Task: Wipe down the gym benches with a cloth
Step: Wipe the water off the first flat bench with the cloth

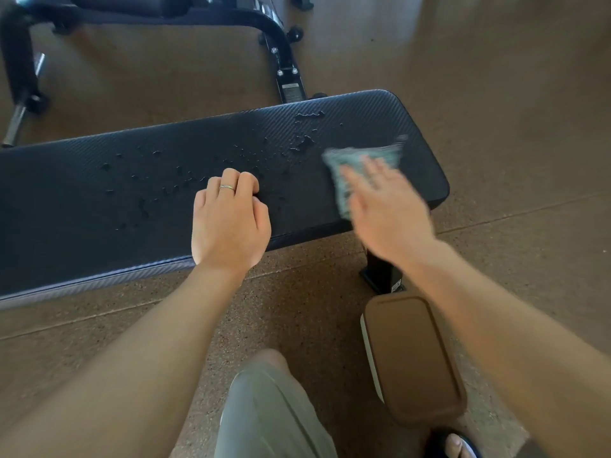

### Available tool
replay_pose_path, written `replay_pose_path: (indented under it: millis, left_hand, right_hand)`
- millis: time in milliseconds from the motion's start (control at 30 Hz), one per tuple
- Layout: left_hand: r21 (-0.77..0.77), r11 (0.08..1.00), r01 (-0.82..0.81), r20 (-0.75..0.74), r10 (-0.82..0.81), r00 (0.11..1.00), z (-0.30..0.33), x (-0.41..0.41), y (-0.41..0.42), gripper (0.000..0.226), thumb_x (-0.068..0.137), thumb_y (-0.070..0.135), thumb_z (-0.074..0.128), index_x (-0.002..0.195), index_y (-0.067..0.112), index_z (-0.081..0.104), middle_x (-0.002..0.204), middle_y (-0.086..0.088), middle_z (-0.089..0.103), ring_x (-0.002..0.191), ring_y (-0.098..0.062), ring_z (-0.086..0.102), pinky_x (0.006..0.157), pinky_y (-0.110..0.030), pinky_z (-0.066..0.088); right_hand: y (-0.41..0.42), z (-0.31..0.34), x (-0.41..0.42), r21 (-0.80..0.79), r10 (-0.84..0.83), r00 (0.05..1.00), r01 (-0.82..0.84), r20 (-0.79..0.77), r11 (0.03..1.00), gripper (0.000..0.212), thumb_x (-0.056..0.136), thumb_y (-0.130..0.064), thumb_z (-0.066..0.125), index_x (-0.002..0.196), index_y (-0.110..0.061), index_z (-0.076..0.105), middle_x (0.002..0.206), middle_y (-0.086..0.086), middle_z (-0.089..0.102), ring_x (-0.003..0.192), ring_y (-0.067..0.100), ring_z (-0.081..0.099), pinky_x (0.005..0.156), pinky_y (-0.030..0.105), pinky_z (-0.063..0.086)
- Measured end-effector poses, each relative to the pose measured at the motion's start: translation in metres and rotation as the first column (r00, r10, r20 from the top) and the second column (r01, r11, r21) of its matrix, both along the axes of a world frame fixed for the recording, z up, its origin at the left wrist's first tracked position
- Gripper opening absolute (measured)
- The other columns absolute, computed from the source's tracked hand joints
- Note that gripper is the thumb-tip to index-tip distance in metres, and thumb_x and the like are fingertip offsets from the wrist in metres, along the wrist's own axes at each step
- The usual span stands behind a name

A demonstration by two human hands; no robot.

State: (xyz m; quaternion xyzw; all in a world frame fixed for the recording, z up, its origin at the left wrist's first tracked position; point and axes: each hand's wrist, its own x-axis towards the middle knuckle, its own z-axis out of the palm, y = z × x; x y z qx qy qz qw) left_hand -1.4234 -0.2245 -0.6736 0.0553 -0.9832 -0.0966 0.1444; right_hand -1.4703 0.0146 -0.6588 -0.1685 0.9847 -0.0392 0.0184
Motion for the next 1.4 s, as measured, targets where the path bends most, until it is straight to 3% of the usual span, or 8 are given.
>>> replay_pose_path:
  millis: [133,267,400,600,867,1100,1300,1400]
  left_hand:
    - [-0.023,1.000,-0.011,-0.004,0.011,1.000,-0.002,0.000,0.002,0.029,0.098,0.026,0.034,0.109,0.013,0.057,0.111,-0.007,0.059,0.100,-0.030,0.053,0.088,-0.044,0.045]
    - [-0.028,1.000,-0.009,-0.012,0.008,1.000,-0.001,0.001,0.003,0.029,0.097,0.025,0.032,0.108,0.013,0.056,0.110,-0.007,0.057,0.099,-0.031,0.051,0.087,-0.045,0.042]
    - [-0.024,1.000,0.001,-0.008,-0.001,1.000,0.000,0.001,0.002,0.030,0.096,0.024,0.033,0.109,0.013,0.057,0.111,-0.007,0.057,0.099,-0.031,0.051,0.088,-0.045,0.042]
    - [-0.027,0.999,-0.027,0.000,0.027,1.000,-0.001,0.001,0.006,0.033,0.097,0.026,0.033,0.111,0.012,0.059,0.114,-0.009,0.059,0.103,-0.032,0.053,0.091,-0.047,0.044]
    - [-0.017,0.999,-0.050,-0.005,0.050,0.999,-0.001,0.001,0.005,0.031,0.098,0.023,0.032,0.111,0.013,0.057,0.114,-0.008,0.057,0.102,-0.033,0.050,0.090,-0.048,0.042]
    - [-0.019,0.996,-0.090,-0.014,0.090,0.996,0.002,0.001,0.012,0.036,0.097,0.025,0.029,0.110,0.010,0.059,0.113,-0.010,0.058,0.097,-0.032,0.051,0.089,-0.047,0.042]
    - [-0.030,0.991,-0.127,-0.037,0.126,0.991,0.000,0.001,0.014,0.028,0.095,0.018,0.035,0.106,0.008,0.059,0.108,-0.011,0.058,0.093,-0.034,0.051,0.086,-0.048,0.042]
    - [-0.036,0.990,-0.133,-0.057,0.131,0.990,-0.001,0.000,0.015,0.024,0.095,0.013,0.038,0.105,0.006,0.059,0.107,-0.013,0.059,0.091,-0.036,0.051,0.084,-0.049,0.043]
  right_hand:
    - [0.003,0.001,-0.005,-0.013,-0.282,0.959,0.282,0.020,0.959,0.058,0.107,-0.043,0.010,0.163,-0.026,0.007,0.171,0.011,0.004,0.158,0.028,0.001,0.128,0.045,0.005]
    - [-0.074,-0.004,0.041,-0.080,-0.026,1.000,0.025,-0.004,0.996,0.058,0.108,-0.045,0.013,0.163,-0.027,0.010,0.170,0.009,0.006,0.158,0.028,0.001,0.128,0.046,0.009]
    - [-0.035,-0.003,0.028,-0.055,0.123,0.992,-0.124,-0.027,0.991,0.057,0.107,-0.045,0.011,0.162,-0.029,0.015,0.169,0.004,0.012,0.157,0.021,0.008,0.128,0.043,0.012]
    - [0.010,-0.011,0.007,-0.133,-0.325,0.943,0.314,-0.073,0.940,0.056,0.108,-0.042,0.017,0.161,-0.025,0.023,0.169,0.011,0.018,0.157,0.028,0.011,0.128,0.044,0.011]
    - [-0.020,-0.018,0.036,-0.137,0.165,0.977,-0.184,-0.139,0.973,0.055,0.108,-0.043,0.020,0.158,-0.024,0.036,0.164,0.008,0.034,0.154,0.024,0.026,0.126,0.045,0.023]
    - [0.042,-0.014,0.005,-0.184,-0.263,0.957,0.238,-0.126,0.954,0.056,0.108,-0.037,0.023,0.157,-0.015,0.037,0.163,0.020,0.030,0.153,0.036,0.025,0.126,0.048,0.020]
    - [-0.029,-0.013,0.026,-0.168,0.204,0.978,-0.209,-0.049,0.963,0.056,0.109,-0.042,0.028,0.160,-0.019,0.028,0.167,0.015,0.022,0.156,0.033,0.018,0.128,0.045,0.014]
    - [0.010,-0.009,-0.007,-0.130,0.188,0.981,-0.194,-0.054,0.972,0.056,0.109,-0.042,0.020,0.161,-0.021,0.025,0.168,0.014,0.019,0.156,0.030,0.015,0.128,0.044,0.015]
